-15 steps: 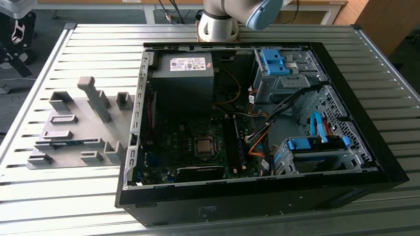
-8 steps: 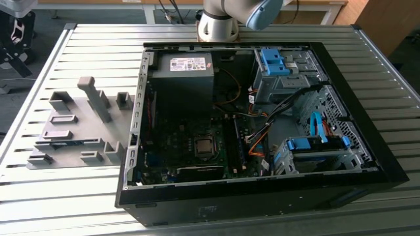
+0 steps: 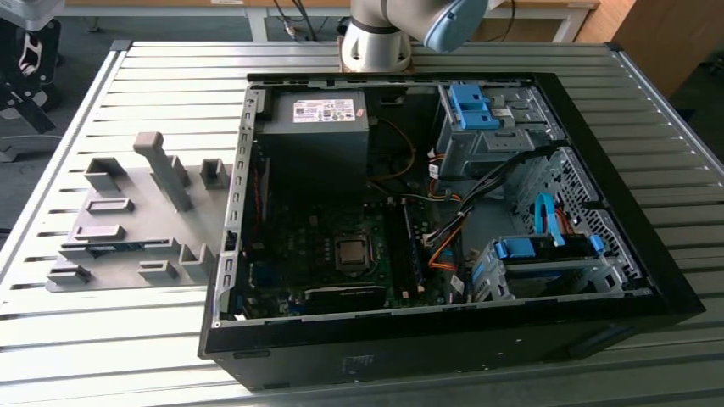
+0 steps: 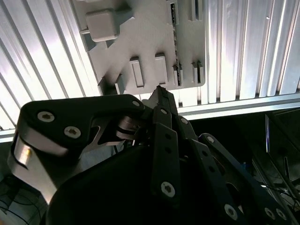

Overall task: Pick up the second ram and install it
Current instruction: 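Pick up the second ram and move it above second insertion slot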

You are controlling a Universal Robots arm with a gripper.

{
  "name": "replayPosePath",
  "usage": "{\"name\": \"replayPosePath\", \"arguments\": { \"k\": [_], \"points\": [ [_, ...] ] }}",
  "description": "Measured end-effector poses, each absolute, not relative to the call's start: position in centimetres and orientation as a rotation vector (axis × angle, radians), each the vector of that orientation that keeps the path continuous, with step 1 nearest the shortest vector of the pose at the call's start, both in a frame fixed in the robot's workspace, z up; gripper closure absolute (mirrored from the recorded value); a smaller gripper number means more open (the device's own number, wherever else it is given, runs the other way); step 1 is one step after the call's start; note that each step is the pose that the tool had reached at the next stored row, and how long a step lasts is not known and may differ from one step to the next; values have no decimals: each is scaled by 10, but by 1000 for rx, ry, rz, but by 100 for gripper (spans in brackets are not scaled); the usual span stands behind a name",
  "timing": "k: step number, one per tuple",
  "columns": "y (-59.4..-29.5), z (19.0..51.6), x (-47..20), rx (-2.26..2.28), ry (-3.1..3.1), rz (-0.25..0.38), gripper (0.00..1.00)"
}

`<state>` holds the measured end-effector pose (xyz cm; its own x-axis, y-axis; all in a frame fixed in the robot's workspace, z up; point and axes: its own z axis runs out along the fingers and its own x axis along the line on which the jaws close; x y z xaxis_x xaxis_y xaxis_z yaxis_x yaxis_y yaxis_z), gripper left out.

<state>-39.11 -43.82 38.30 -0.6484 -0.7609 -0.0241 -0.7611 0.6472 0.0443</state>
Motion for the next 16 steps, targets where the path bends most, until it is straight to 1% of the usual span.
{"name": "replayPosePath", "arguments": {
  "k": [5, 16],
  "points": [
    [-438, 383, -391, -1327, 2843, 79, 88],
    [-438, 381, -391, -1593, 2709, 79, 88]
  ]
}}
